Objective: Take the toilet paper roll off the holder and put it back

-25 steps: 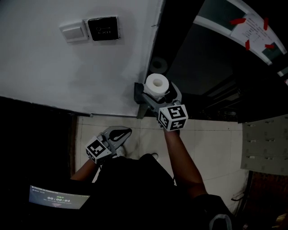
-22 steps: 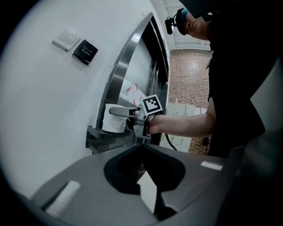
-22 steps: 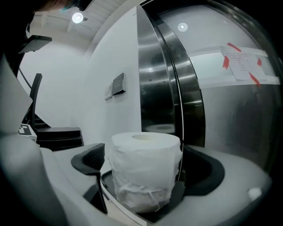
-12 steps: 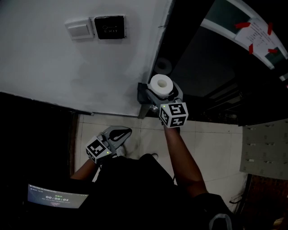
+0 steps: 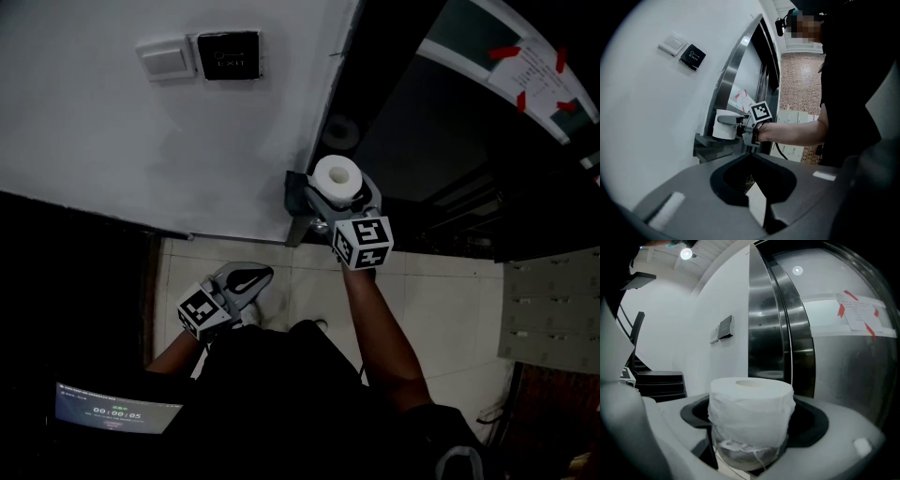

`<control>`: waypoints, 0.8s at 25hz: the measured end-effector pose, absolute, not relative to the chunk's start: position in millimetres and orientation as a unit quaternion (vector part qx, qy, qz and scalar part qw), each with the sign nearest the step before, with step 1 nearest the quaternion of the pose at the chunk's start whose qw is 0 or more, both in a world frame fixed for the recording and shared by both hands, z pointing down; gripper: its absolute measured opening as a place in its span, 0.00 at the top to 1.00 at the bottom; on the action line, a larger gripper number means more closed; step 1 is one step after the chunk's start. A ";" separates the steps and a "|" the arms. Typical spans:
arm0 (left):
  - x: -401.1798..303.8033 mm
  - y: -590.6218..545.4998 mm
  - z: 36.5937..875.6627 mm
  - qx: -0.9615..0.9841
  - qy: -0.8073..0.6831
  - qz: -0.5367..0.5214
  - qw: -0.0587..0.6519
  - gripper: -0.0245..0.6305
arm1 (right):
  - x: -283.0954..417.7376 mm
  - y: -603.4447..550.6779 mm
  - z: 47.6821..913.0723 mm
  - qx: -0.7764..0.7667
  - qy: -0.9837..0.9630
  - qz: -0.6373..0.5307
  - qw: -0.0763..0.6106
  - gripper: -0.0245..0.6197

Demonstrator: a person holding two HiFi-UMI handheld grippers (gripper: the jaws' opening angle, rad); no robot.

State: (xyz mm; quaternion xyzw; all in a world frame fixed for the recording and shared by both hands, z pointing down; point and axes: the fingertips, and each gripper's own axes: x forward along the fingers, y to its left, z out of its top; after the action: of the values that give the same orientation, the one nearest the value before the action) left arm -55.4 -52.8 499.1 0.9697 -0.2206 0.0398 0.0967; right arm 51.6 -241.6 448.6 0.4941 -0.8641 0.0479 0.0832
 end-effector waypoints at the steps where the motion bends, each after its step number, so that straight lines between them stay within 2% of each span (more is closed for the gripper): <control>1: -54.4 -52.8 497.8 0.970 -0.219 0.040 0.098 0.96 | 52.3 -240.4 447.4 0.494 -0.864 0.047 0.083 0.25; 9: -40.2 -47.8 495.2 0.974 -0.207 0.036 0.091 0.96 | 78.0 -233.4 437.2 0.514 -0.853 0.041 0.082 0.25; 20: -25.4 -41.0 496.7 0.976 -0.195 0.038 0.088 0.96 | 147.1 -231.4 438.4 0.561 -0.822 0.055 0.081 0.25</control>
State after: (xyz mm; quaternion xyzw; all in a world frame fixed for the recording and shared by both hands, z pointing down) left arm -25.4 -41.0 496.7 0.9760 -0.1955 0.0376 0.0883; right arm 147.1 -231.4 438.4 0.5607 -0.8221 0.0552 0.0813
